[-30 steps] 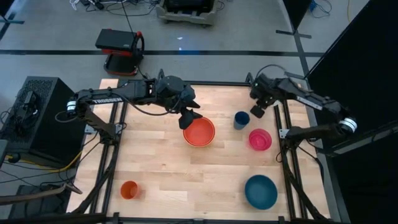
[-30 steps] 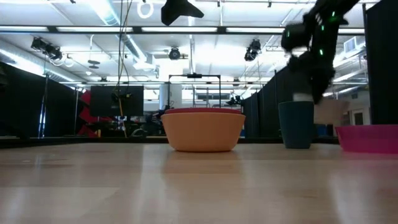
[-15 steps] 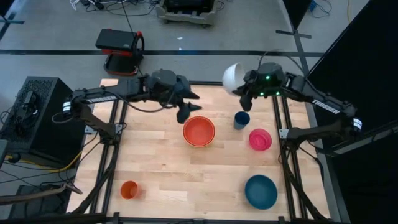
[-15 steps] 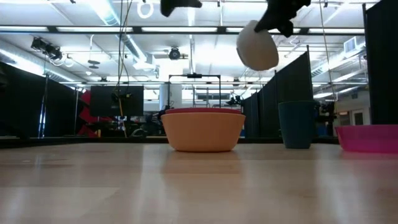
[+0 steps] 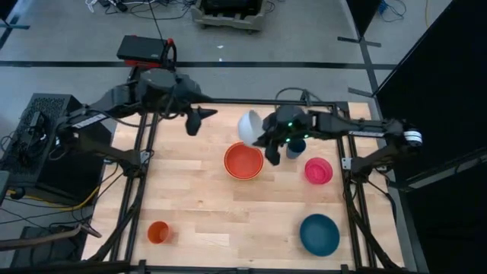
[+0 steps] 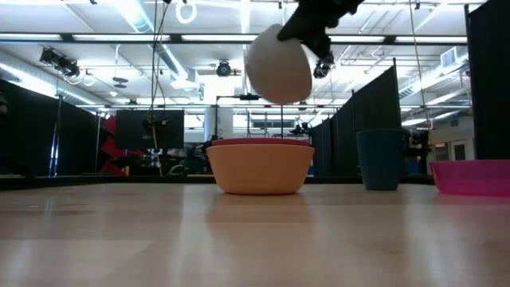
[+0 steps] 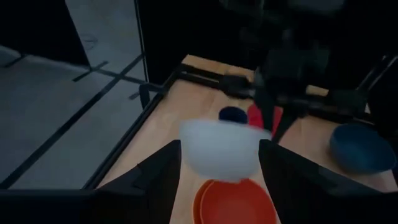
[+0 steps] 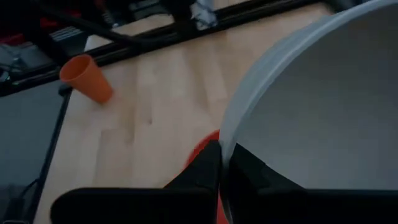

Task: Nest bowls inside each other
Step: Stack the white bowl on top of the orange bowl

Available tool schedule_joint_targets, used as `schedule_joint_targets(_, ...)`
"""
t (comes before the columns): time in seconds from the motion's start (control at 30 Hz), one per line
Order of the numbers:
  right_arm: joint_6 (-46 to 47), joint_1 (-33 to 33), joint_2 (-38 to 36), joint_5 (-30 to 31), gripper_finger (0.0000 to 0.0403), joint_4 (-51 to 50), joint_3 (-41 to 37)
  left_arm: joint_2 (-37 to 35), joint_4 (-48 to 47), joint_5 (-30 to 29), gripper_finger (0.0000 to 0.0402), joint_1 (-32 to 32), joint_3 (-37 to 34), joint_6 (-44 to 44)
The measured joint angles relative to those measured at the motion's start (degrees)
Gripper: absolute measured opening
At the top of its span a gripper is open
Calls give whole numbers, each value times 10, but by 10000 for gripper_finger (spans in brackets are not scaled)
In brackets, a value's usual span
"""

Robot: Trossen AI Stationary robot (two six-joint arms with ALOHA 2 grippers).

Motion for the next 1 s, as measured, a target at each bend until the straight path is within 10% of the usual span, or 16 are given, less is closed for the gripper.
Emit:
schedule_joint_targets(0.6,-40,61,105,38,0,-75,41,-133,128,8,203,-1,-211,-124)
schedule_joint_targets(1.0,-145,62,180,60,0,-247,183,-134,136,18,203,-1,-216,-136)
